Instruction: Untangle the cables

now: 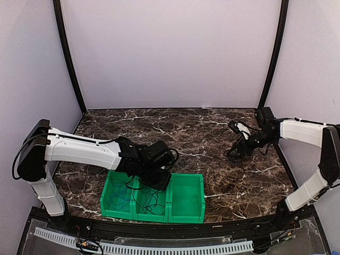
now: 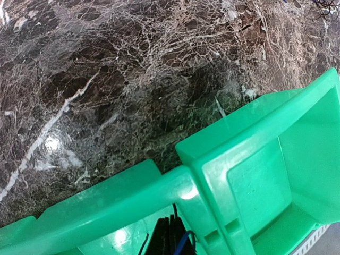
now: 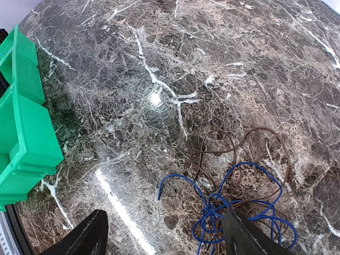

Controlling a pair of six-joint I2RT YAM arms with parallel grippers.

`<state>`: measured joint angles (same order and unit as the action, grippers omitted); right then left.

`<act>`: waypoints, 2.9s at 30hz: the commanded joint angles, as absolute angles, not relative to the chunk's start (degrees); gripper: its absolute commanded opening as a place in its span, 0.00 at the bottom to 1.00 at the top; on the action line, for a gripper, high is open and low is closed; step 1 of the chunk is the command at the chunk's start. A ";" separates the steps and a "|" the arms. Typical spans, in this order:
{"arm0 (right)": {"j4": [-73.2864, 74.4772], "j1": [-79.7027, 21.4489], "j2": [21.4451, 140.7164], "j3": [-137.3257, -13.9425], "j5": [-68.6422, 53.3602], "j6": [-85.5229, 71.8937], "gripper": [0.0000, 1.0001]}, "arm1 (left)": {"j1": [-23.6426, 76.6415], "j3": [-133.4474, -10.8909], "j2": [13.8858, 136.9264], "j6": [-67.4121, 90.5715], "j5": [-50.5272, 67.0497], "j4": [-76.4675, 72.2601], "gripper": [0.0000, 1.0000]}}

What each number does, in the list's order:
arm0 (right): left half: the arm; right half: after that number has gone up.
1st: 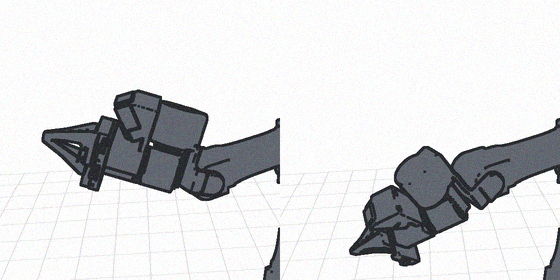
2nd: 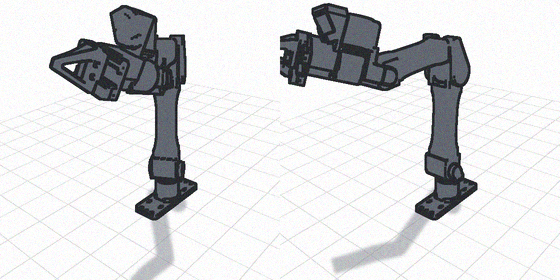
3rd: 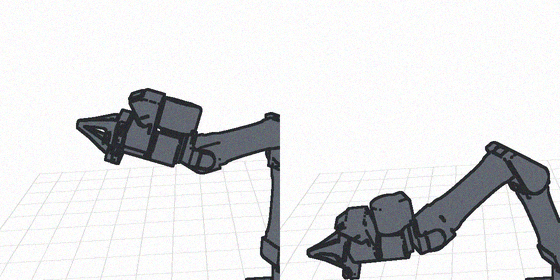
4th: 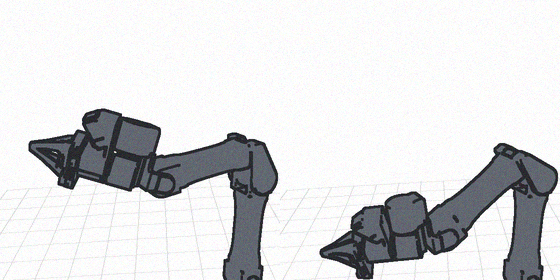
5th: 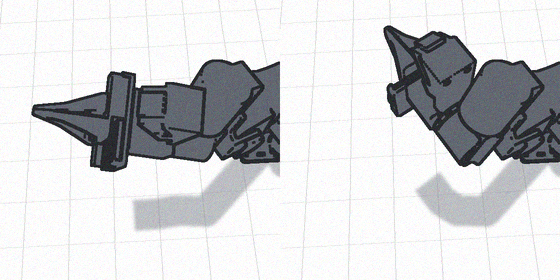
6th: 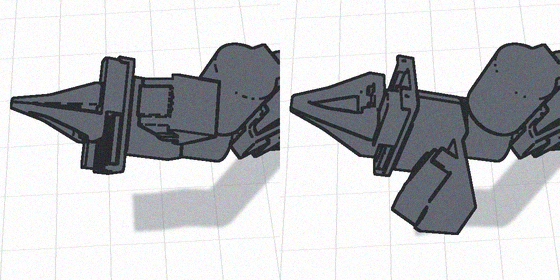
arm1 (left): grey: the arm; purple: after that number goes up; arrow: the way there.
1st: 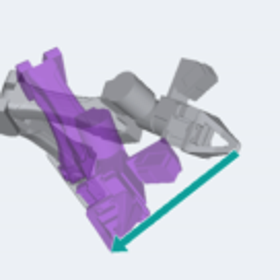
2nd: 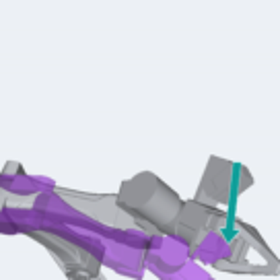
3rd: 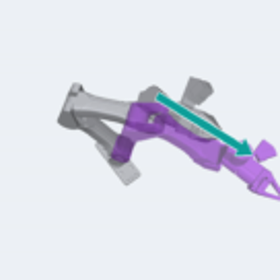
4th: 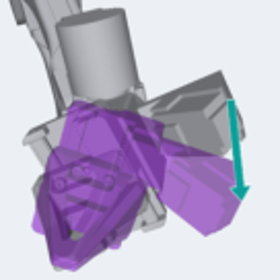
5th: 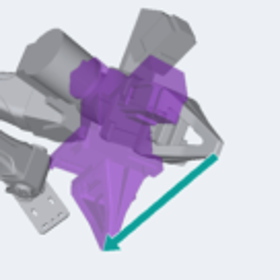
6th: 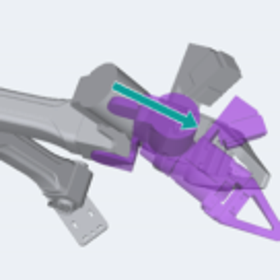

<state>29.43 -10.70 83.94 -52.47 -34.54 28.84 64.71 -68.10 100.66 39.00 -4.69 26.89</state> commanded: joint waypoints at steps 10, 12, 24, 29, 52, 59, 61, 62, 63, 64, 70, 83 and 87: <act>29.20 -11.07 83.05 -52.03 -36.32 29.40 0.76 | 64.42 -70.58 99.63 38.64 -6.29 36.16 0.08; 29.13 -11.07 83.05 -51.94 -36.30 29.41 0.76 | 64.42 -72.03 99.05 37.77 -7.73 38.54 0.16; 29.48 -11.16 83.14 -51.90 -36.56 29.48 0.75 | 64.42 -81.38 92.94 32.37 -10.00 46.00 0.58; 29.53 -11.16 83.36 -51.92 -36.89 29.61 0.75 | 65.70 -76.69 83.04 24.65 -4.04 43.30 0.59; 31.17 -11.77 86.07 -52.68 -38.58 30.83 0.74 | 73.83 -64.71 85.39 13.20 -6.14 37.12 0.21; 31.49 -12.13 86.40 -53.00 -38.50 31.05 0.72 | 71.53 -61.58 87.24 15.06 -9.36 33.03 0.00; 31.35 -12.13 86.39 -52.91 -38.17 31.00 0.72 | 70.36 -60.50 87.62 15.79 -10.36 31.83 0.00; 31.30 -12.11 86.43 -52.97 -38.01 31.00 0.72 | 70.03 -59.42 87.67 16.14 -10.24 30.08 0.00; 31.32 -12.06 86.62 -53.11 -37.79 30.87 0.72 | 69.56 -58.89 87.79 16.29 -9.85 29.15 0.00; 31.34 -12.10 86.82 -53.30 -37.44 30.79 0.72 | 69.41 -58.01 87.88 16.62 -9.63 27.50 0.00; 28.63 -11.83 87.55 -54.42 -31.75 27.34 0.71 | 69.00 -56.41 90.15 17.38 -9.40 23.50 0.00; 33.01 -5.02 90.71 -61.80 -32.01 26.35 0.70 | 68.99 -63.56 87.50 18.79 -10.28 34.02 0.42; 34.23 -2.63 91.71 -64.47 -31.51 26.57 0.68 | 68.99 -66.62 84.70 17.00 -10.14 39.55 0.57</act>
